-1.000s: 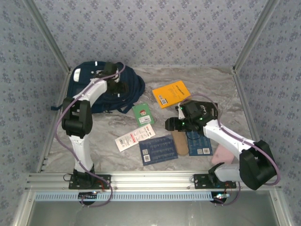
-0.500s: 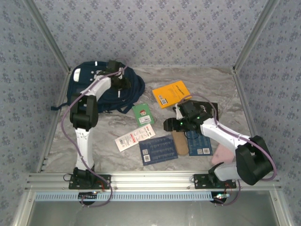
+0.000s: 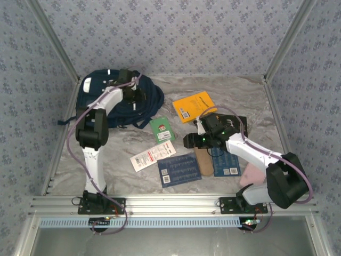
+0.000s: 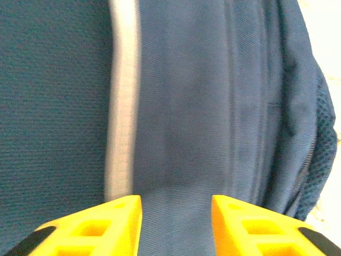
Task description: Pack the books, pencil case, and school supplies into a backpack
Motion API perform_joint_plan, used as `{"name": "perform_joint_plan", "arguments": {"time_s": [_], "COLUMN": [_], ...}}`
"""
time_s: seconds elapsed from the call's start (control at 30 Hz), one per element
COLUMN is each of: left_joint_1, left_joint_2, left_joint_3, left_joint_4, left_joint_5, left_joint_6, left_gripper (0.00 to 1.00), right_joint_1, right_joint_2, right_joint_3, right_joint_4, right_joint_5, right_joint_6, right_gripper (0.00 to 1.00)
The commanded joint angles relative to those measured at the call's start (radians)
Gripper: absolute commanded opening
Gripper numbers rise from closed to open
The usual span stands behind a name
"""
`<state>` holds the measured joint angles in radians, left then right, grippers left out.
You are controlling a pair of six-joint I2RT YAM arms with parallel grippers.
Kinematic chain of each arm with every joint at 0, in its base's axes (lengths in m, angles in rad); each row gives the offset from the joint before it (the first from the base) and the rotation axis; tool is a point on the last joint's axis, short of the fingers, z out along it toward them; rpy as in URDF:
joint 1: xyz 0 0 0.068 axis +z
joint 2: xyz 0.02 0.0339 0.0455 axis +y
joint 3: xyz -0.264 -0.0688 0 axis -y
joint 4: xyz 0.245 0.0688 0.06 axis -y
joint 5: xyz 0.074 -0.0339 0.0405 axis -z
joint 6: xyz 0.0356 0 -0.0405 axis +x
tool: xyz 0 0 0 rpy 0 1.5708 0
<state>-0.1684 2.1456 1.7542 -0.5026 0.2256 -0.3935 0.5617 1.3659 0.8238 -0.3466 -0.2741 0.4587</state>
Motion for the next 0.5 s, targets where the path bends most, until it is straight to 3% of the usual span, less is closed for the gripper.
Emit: {"name": "perform_joint_plan", "arguments": {"time_s": [0.0,0.47], "left_joint_1": [0.052,0.058], "left_joint_2": [-0.04,0.122], "left_joint_3": [0.006,0.166], "left_joint_4": [0.031,0.032], "left_joint_5": [0.037,0.227], "left_joint_6": [-0.009,0.002], "left_gripper": [0.46,0.5], "right_joint_1": [0.009,0.021], "right_joint_2": [0.024,0.086], "right_joint_3": [0.026,0.034], "right_joint_4": [0.002,0.0], "right_joint_5": [-0.012,-0.035], "right_joint_6": [-0.009,-0.025], "right_gripper": [0.66,0.67]}}
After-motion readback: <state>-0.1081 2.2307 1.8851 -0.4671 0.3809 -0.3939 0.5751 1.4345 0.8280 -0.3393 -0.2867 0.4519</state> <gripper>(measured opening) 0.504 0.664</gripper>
